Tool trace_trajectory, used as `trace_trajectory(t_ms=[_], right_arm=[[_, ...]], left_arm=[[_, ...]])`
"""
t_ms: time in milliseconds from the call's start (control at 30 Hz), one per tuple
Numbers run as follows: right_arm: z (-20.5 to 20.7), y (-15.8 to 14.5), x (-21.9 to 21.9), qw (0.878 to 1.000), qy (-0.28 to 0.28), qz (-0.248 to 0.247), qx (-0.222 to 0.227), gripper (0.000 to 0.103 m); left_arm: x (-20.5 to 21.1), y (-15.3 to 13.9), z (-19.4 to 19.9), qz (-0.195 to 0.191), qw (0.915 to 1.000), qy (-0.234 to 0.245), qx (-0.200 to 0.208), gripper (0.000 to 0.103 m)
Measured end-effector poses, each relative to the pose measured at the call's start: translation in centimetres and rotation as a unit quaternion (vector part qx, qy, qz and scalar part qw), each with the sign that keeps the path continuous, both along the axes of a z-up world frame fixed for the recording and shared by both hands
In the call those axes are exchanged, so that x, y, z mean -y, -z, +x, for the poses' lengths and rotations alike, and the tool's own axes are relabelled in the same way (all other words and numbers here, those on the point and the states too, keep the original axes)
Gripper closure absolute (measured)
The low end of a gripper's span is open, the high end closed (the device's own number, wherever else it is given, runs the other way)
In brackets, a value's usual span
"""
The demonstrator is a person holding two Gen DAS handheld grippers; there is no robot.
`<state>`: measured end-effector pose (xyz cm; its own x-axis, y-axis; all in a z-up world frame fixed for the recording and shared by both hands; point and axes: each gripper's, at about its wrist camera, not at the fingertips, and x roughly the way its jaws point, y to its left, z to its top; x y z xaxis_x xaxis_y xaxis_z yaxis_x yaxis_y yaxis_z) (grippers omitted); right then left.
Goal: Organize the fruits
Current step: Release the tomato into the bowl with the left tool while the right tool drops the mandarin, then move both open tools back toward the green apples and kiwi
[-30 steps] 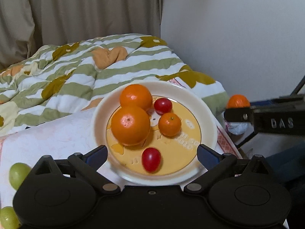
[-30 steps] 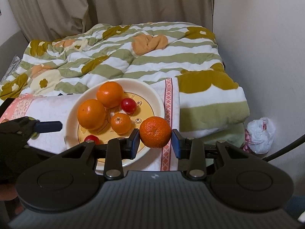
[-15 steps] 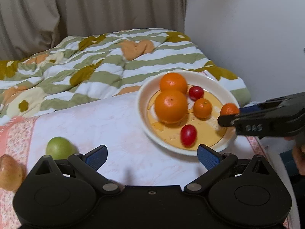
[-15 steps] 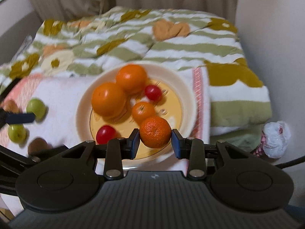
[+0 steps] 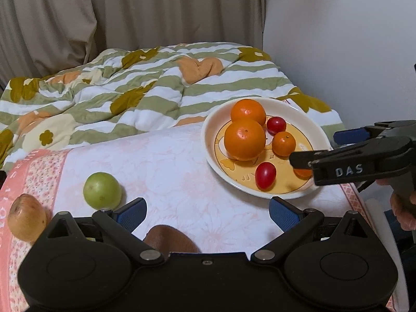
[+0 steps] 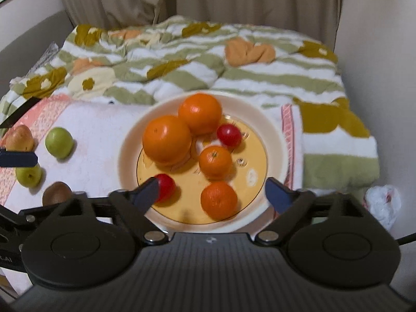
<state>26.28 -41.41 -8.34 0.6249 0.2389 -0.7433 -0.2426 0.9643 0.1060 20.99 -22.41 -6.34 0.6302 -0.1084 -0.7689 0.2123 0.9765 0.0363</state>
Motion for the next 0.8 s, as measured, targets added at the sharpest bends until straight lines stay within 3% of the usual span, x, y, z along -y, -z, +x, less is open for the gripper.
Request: trace_trajectory(t_ms=[267, 567, 800], right_arm=[[-1.8, -2.9, 0.6, 1.000, 0.002, 0.009, 0.015, 0.000], [-4.5, -6.4, -0.4, 0.998, -0.029, 0.039, 0.037, 0.000], [-7.0, -7.3, -2.5, 0.997, -0.039, 0.037, 0.053, 0.000]], left_arm=[[-1.0, -2.3, -3.2, -0.007, 0.9991, -0.029, 0.030, 0.001], [-4.5, -5.1, -7.8, -0.024, 0.9941, -0.093, 0.051, 0.001], [-9.0, -6.0, -10.5, 0.001, 0.9901, -0.126, 0.062, 0.001]])
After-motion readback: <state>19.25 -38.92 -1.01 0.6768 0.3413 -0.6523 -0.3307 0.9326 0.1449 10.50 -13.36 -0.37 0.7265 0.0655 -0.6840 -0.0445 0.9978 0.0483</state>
